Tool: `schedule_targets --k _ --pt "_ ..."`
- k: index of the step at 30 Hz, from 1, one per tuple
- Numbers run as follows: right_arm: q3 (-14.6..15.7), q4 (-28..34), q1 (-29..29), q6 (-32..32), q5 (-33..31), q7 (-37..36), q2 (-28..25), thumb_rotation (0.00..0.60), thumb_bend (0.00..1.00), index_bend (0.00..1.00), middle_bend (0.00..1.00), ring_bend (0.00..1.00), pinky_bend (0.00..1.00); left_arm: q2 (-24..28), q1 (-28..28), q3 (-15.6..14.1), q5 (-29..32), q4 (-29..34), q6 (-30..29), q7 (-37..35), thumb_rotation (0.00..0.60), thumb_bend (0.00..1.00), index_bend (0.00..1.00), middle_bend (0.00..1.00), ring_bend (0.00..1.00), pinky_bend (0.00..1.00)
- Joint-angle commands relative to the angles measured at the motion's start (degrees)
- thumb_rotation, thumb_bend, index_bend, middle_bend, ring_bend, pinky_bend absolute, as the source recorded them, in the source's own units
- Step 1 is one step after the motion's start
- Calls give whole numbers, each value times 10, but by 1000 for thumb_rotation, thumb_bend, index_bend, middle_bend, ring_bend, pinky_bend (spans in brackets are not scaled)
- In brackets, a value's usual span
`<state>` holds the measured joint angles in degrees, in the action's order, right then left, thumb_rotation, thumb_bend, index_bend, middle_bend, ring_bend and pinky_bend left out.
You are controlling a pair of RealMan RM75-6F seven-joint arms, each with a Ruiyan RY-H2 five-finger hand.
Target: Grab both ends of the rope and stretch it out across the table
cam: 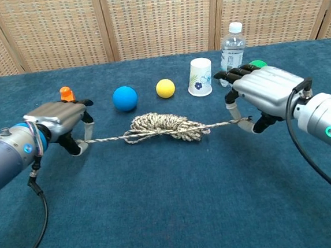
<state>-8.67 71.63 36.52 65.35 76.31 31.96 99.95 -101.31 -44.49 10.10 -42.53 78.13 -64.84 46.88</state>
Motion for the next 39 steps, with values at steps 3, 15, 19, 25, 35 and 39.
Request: schedule_targets --k 3,15,19,25,35,39 --pt "0 4 -11 14 5 3 -36 600 449 686 0 0 0 69 27 -6 -25 24 -4 -37 600 461 656 0 0 0" --pt "11 0 -60 44 -4 -15 -126 600 449 686 0 0 0 169 80 -36 -78 31 4 -118 600 461 655 0 0 0" --pt "13 -15 -72 47 -9 -33 -137 600 449 686 0 0 0 183 90 -43 -90 30 5 -129 600 462 655 0 0 0" --pt "18 -43 -86 44 -11 -62 -140 600 449 686 0 0 0 188 98 -46 -92 28 11 -135 600 461 655 0 0 0" --pt "17 -47 -97 36 -19 -78 -138 600 56 86 0 0 0 189 104 -45 -92 37 15 -133 600 140 223 0 0 0" --pt "6 -4 -105 60 -6 -127 -157 600 0 0 0 0 0 210 114 -38 -109 58 12 -171 600 0 0 0 0 0"
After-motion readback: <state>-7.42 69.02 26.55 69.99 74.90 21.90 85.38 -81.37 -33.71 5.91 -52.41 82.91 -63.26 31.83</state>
